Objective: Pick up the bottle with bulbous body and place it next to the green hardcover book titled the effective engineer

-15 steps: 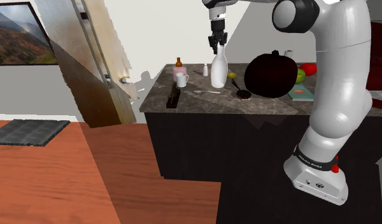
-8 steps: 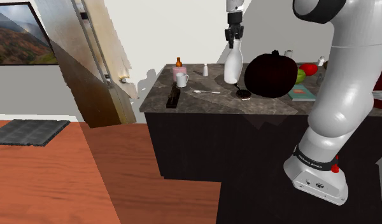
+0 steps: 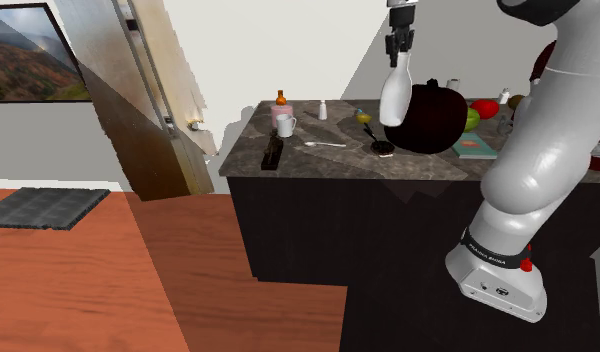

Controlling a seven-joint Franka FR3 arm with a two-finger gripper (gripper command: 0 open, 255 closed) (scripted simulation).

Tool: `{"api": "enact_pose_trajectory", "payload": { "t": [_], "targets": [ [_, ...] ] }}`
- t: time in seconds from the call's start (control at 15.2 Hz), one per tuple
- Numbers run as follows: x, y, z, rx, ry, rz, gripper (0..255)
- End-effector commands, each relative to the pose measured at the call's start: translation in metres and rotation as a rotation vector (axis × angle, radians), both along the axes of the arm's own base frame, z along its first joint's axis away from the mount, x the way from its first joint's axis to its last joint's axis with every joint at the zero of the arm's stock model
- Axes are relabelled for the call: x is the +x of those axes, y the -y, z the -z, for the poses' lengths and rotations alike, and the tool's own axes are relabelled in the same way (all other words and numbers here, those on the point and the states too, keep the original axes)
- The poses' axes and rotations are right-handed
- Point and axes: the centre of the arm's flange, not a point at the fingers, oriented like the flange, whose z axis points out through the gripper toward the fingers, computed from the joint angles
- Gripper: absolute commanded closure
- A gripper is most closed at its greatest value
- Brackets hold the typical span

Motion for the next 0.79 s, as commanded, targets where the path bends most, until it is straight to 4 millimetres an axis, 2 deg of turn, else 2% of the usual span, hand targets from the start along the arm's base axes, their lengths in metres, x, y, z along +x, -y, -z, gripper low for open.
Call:
{"api": "enact_pose_trajectory", "payload": {
  "t": [0.0, 0.73],
  "targets": [
    [-0.022, 0.014, -0.01, 0.0, 0.0, -0.001, 255],
    [-0.14, 0.086, -0.057, 0.0, 0.0, -0.001, 255]
  ]
}}
